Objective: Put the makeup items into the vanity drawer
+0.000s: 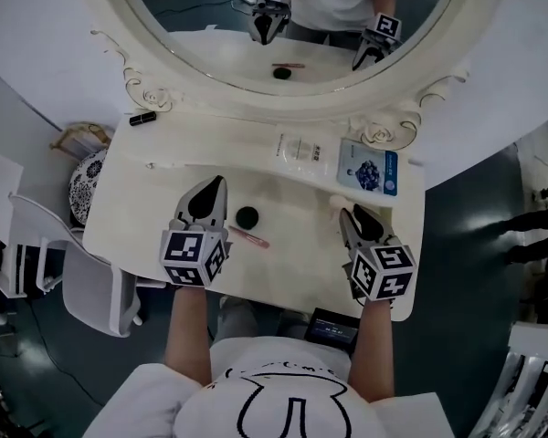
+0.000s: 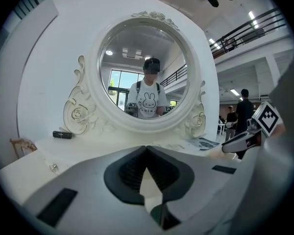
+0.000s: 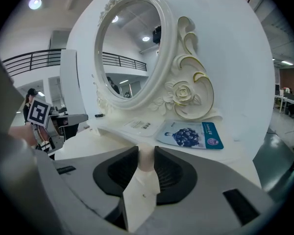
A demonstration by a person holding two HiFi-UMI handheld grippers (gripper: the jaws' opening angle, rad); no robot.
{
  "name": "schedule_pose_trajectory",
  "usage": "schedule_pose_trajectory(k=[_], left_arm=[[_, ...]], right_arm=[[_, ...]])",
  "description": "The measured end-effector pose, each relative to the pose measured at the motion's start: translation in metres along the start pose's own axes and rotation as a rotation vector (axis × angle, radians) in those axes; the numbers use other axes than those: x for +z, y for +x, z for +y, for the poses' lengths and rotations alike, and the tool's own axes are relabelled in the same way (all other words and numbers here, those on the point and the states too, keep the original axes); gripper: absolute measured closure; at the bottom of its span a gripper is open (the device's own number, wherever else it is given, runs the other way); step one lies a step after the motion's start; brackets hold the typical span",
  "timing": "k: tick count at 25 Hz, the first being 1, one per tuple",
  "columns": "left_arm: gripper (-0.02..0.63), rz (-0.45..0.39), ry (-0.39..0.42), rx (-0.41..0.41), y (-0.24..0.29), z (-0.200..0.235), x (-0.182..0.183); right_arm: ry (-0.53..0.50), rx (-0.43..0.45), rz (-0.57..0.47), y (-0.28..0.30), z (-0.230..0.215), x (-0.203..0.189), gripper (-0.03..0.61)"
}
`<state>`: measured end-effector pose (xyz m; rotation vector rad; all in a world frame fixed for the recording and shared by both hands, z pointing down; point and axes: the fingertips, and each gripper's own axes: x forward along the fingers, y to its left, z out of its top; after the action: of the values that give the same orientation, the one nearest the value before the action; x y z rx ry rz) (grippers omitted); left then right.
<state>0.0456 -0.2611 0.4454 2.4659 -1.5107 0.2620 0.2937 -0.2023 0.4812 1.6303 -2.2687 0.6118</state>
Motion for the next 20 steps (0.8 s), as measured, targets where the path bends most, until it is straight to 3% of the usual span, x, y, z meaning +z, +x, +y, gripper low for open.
schedule_pose_trajectory(k=[11, 20], left_arm=[[0.606, 0.003, 0.002, 0.003, 0.013, -0.063, -0.012], [0.606, 0.006, 0.009, 0.002, 0.016, -0.086, -0.019]], right_arm=[[0.012, -0.041, 0.024, -0.036, -0.071, -0.025, 0.463], [0.009, -0.114, 0.063, -0.048, -0.104, -0.045, 0.462]])
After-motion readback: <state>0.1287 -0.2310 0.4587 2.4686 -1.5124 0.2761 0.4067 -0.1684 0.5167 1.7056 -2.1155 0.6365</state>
